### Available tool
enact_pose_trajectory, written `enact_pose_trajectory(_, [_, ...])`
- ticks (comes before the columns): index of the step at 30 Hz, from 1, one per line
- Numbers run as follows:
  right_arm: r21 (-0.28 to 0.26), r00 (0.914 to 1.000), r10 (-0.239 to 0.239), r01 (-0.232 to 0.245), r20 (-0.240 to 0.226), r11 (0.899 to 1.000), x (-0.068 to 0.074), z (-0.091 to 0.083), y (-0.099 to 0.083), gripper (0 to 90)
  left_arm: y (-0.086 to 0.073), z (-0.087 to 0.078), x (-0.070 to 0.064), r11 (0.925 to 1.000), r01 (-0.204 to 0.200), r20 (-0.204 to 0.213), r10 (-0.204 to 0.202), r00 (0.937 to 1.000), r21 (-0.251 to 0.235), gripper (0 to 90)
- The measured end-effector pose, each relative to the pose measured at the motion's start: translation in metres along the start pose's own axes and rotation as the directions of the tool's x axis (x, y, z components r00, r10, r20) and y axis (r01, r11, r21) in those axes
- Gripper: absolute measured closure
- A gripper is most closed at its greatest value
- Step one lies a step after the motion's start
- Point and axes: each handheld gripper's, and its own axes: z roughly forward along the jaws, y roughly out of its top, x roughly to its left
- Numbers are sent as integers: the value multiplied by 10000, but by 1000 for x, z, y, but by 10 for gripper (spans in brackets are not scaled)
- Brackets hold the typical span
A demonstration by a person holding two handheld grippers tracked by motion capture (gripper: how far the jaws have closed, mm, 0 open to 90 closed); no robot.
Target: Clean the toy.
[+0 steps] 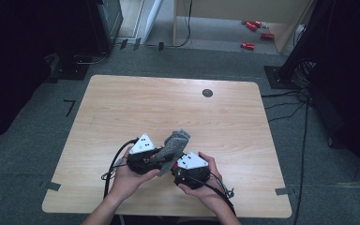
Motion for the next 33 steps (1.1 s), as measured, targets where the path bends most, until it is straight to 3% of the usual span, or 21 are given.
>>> enact_pose_trajectory(1, [0,10000,0,0,0,10000,0,0,0,349,1,1,-3,9999,-142,-110,142,9998,-9,670])
enact_pose_trajectory(3, [-25,10000,71,-71,53,10000,-2,1,0,349,2,6,-12,9984,-542,-419,547,9976,128,545])
enact_pose_trajectory(6, [100,10000,15,-16,85,9999,-2,3,-2,349,2,11,-24,9931,-1027,-1008,1079,9890,561,516])
enact_pose_trajectory(8, [95,10000,-4,4,27,10000,0,3,-2,349,2,8,-21,9943,-930,-760,968,9924,531,521])
enact_pose_trajectory(9, [38,10000,1,-1,19,10000,1,2,-2,349,1,6,-17,9963,-767,-603,790,9950,395,578])
enact_pose_trajectory(10, [38,10000,1,-1,19,10000,1,2,-2,349,1,3,-13,9977,-608,-598,625,9962,298,578])
enact_pose_trajectory(11, [-42,10000,-35,35,-18,10000,2,0,0,350,1,0,-10,9984,-505,-595,520,9969,267,659])
enact_pose_trajectory(14, [-99,10000,-81,81,-35,9999,3,-1,1,349,1,-4,-2,9988,-335,-810,363,9961,355,696])
enact_pose_trajectory(16, [-76,9999,-102,102,-65,9999,3,0,1,350,0,-3,2,9992,-110,-610,134,9981,395,736])
enact_pose_trajectory(18, [-83,9999,-101,100,-91,9999,3,1,0,349,0,-4,-2,9990,-311,-263,320,9991,324,748])
enact_pose_trajectory(20, [-102,9999,-64,63,-117,9999,3,0,0,349,4,-4,-18,9944,-1019,480,1005,9938,286,749])
enact_pose_trajectory(24, [-98,10000,4,-4,-10,10000,1,0,0,350,7,3,-32,9873,-1521,289,1509,9881,461,745])
enact_pose_trajectory(26, [90,9998,-102,101,170,9999,1,1,-1,349,4,5,-23,9929,-1088,357,1072,9936,476,744])
enact_pose_trajectory(30, [112,9999,-128,127,101,9999,3,1,-1,350,-1,0,-2,9974,-428,-450,454,9980,573,742])
enact_pose_trajectory(32, [15,9999,-104,104,6,9999,4,1,0,349,-2,-3,5,9989,5,-390,13,9992,460,741])
enact_pose_trajectory(33, [-48,9999,-128,128,-25,9999,4,0,0,350,-1,-4,5,9990,7,-381,10,9993,437,741])
